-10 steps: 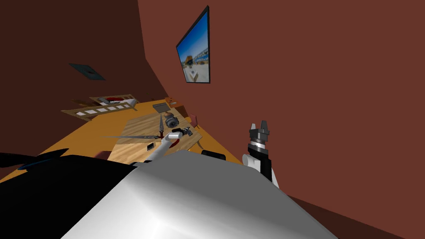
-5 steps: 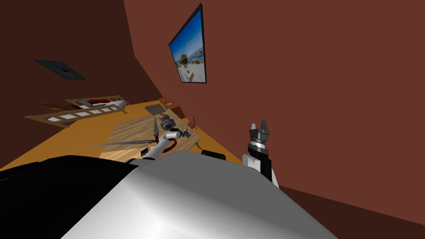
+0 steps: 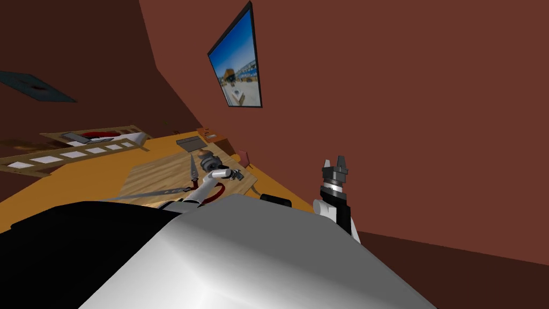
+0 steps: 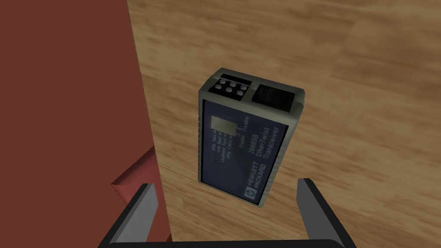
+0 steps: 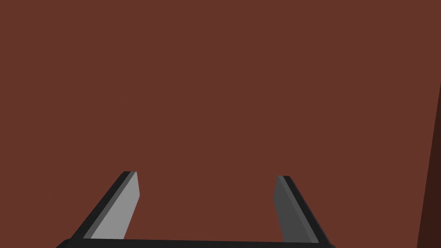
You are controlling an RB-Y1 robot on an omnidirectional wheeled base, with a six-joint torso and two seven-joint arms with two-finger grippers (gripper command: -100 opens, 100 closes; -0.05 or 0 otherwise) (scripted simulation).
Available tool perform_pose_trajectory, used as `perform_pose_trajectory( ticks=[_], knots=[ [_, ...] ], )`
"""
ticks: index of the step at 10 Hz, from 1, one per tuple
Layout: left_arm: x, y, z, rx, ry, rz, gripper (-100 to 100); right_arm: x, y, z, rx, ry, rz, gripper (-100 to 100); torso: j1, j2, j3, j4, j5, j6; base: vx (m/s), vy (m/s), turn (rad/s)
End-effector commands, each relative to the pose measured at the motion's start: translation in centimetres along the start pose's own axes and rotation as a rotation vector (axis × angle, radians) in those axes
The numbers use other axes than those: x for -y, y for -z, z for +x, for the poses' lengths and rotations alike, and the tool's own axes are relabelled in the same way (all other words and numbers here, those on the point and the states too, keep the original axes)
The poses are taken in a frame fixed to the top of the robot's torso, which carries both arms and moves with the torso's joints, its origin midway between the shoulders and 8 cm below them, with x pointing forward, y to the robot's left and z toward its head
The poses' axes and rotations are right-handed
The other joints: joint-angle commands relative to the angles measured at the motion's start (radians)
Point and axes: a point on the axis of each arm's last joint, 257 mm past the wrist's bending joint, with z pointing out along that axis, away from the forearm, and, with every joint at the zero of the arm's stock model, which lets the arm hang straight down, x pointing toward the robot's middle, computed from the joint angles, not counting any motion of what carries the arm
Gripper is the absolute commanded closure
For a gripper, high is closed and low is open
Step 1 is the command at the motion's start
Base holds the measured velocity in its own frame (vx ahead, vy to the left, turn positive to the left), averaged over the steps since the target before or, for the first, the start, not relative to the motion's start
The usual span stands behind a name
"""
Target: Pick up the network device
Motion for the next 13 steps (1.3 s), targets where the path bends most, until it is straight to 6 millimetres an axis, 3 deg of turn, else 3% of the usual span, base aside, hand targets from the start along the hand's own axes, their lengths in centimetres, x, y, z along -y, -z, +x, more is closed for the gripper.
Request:
perform_pose_trajectory(
  ticks=[1,7,13],
  knots=[
    [-1.6,0.0,-0.5,-0.026,-0.009,-0.059,-100,0.0,0.0,0.0,0.0,0.0,0.0,0,0.0,0.0,0.0,0.0,0.0,0.0,0.01,0.015,-0.155],
    [-5.8,0.6,-1.4,-0.098,-0.016,-0.195,-100,0.0,0.0,0.0,0.0,0.0,0.0,0,0.0,-0.001,0.0,0.0,0.0,0.001,0.01,0.019,-0.128],
    [-10.9,2.6,-2.3,-0.215,-0.016,-0.347,-100,0.0,0.0,0.0,0.0,0.0,0.0,0,0.001,0.0,0.0,0.0,0.0,0.0,0.011,0.025,-0.153]
  ],
)
